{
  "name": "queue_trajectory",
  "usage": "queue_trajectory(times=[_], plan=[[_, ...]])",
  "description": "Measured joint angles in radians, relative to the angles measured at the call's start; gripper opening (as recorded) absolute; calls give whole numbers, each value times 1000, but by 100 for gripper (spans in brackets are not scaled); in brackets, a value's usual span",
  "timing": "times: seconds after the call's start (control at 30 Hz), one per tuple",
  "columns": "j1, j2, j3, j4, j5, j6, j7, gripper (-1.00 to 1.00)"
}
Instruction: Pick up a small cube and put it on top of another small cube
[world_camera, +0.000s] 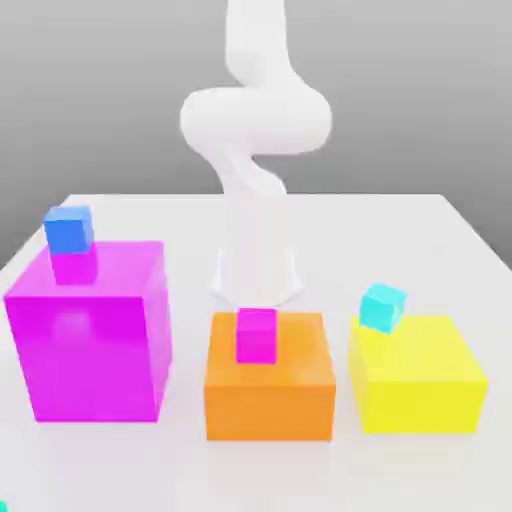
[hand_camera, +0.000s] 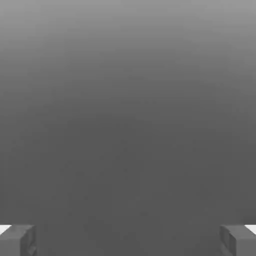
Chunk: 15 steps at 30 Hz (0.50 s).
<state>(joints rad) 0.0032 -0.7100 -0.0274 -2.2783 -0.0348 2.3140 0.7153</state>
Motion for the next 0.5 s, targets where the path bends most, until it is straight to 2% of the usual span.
queue_trajectory(times=[0.27,0.5], plan=[[20,289,-120,72,-69,42,-309,0],[19,540,-231,131,-38,82,-638,0]])
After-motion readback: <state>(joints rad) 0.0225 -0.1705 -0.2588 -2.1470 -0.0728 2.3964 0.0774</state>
